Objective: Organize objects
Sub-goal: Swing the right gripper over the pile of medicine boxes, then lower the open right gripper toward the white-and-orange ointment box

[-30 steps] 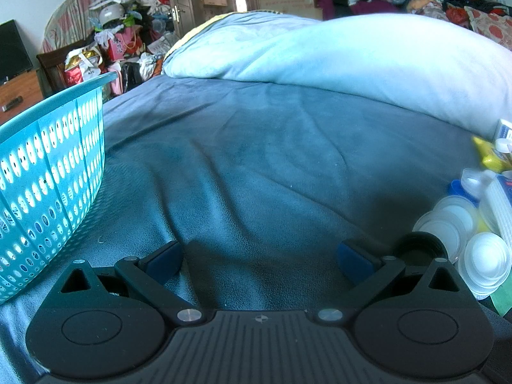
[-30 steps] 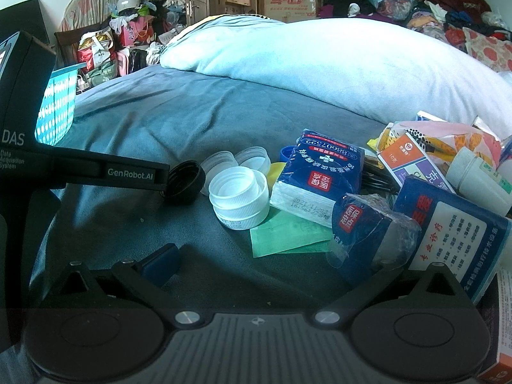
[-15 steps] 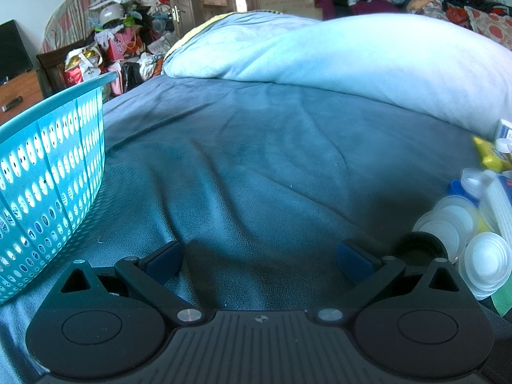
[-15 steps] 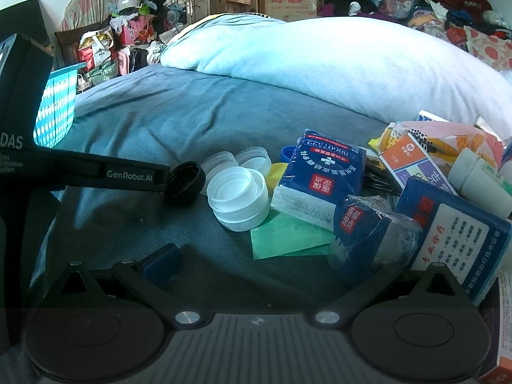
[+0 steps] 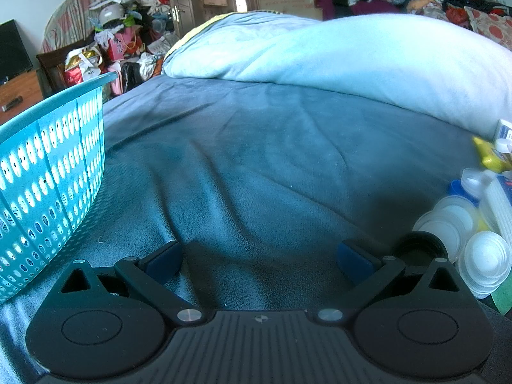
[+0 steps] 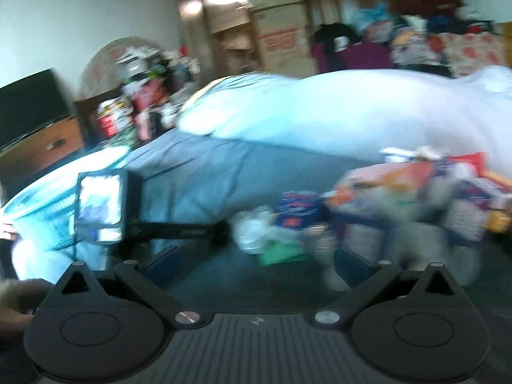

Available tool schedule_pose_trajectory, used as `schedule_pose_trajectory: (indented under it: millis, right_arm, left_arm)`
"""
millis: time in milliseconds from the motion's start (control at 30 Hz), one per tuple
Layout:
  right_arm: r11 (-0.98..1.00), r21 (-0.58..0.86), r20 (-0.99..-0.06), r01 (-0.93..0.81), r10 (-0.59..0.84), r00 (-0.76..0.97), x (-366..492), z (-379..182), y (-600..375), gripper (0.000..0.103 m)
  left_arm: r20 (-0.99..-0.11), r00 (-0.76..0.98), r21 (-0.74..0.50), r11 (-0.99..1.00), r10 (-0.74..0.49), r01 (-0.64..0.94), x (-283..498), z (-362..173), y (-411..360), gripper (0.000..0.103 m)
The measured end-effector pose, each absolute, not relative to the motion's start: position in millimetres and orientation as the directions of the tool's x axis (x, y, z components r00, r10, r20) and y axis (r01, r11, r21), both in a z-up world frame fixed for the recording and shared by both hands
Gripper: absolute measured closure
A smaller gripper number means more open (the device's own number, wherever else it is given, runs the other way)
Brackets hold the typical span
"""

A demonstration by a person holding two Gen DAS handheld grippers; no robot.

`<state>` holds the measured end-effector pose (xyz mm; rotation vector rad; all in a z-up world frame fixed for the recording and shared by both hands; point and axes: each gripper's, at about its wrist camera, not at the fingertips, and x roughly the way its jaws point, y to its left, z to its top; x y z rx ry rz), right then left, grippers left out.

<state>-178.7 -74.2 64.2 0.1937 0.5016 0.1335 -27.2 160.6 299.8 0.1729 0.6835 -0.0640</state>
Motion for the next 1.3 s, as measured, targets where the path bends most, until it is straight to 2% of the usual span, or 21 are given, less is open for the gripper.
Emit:
schedule_pose_trajectory:
  millis: [100, 133, 167, 233, 367, 433, 467, 567, 667, 733, 800, 900, 967, 1100, 1167, 1300]
  right_arm:
    - [0.99, 0.126, -0.505, 0.055, 0.017, 0.863, -184.1, 68.2, -101.6, 0.002]
    - [0.987, 0.106, -0.539, 0.122, -0.046, 0.841, -178.0, 64.8, -112.5, 0.008]
    - [0.978, 0.106, -0.57, 0.179, -0.087, 0.817, -168.8, 60.5, -122.7, 0.019]
    - [0.964, 0.118, -0.633, 0.237, -0.111, 0.766, -149.1, 49.3, -136.8, 0.024]
    - [0.961, 0.084, -0.689, 0.263, -0.135, 0.712, -120.5, 22.5, -142.5, 0.033]
    - [0.958, 0.084, -0.681, 0.273, -0.145, 0.718, -117.9, 17.5, -145.7, 0.034]
    - [0.96, 0.089, -0.684, 0.266, -0.135, 0.717, -117.0, 17.3, -147.7, 0.044]
    - [0.961, 0.088, -0.687, 0.262, -0.132, 0.715, -123.4, 18.8, -152.6, 0.054]
    - [0.96, 0.12, -0.68, 0.253, -0.106, 0.725, -134.8, 19.3, -159.8, 0.058]
    - [0.959, 0.134, -0.681, 0.251, -0.094, 0.726, -143.0, 18.0, -163.7, 0.057]
    - [0.959, 0.14, -0.684, 0.245, -0.086, 0.725, -144.3, 11.8, -166.3, 0.055]
    - [0.958, 0.162, -0.673, 0.238, -0.069, 0.736, -146.3, 11.8, -167.8, 0.046]
    - [0.957, 0.176, -0.666, 0.232, -0.058, 0.743, -149.0, 10.4, -167.1, 0.04]
    - [0.955, 0.198, -0.654, 0.222, -0.041, 0.756, -153.8, 6.5, -171.3, 0.04]
    - [0.954, 0.207, -0.646, 0.218, -0.034, 0.763, -156.8, 5.1, -173.4, 0.04]
    - [0.953, 0.214, -0.637, 0.214, -0.03, 0.77, -158.4, 5.7, -173.0, 0.039]
  left_arm:
    - [-0.633, 0.774, 0.138, 0.984, -0.002, 0.115, -27.1, 299.8, 160.6, 0.0]
    - [-0.633, 0.774, 0.138, 0.984, -0.002, 0.115, -27.1, 299.8, 160.5, 0.0]
    - [-0.633, 0.774, 0.138, 0.984, -0.002, 0.115, -27.1, 299.8, 160.5, 0.0]
    - [-0.633, 0.774, 0.138, 0.984, -0.002, 0.115, -27.1, 299.8, 160.5, 0.0]
    - [-0.621, 0.783, 0.197, 0.974, 0.035, 0.113, -30.6, 301.3, 153.0, 0.0]
    - [-0.596, 0.798, 0.279, 0.954, 0.084, 0.108, -33.7, 301.2, 141.2, 0.0]
    - [-0.57, 0.814, 0.329, 0.939, 0.111, 0.103, -37.5, 299.6, 134.4, 0.0]
    - [-0.49, 0.848, 0.492, 0.867, 0.2, 0.08, -46.8, 293.6, 111.1, 0.0]
    - [-0.379, 0.882, 0.652, 0.758, 0.279, 0.04, -57.0, 281.9, 86.6, 0.0]
    - [-0.347, 0.892, 0.679, 0.734, 0.29, 0.025, -59.4, 278.1, 82.7, 0.0]
    - [-0.387, 0.88, 0.646, 0.762, 0.277, 0.044, -54.1, 280.9, 89.1, 0.0]
    - [-0.486, 0.847, 0.517, 0.853, 0.216, 0.079, -41.5, 290.9, 110.3, 0.0]
    - [-0.553, 0.82, 0.394, 0.914, 0.149, 0.1, -33.3, 297.2, 129.9, 0.0]
    - [-0.644, 0.764, 0.079, 0.99, -0.041, 0.12, -18.8, 297.6, 180.4, 0.0]
    - [-0.635, 0.77, 0.053, 0.991, -0.06, 0.122, -20.6, 297.1, 187.3, 0.0]
    - [-0.629, 0.778, 0.148, 0.982, 0.0, 0.119, -22.3, 295.6, 175.1, 0.0]
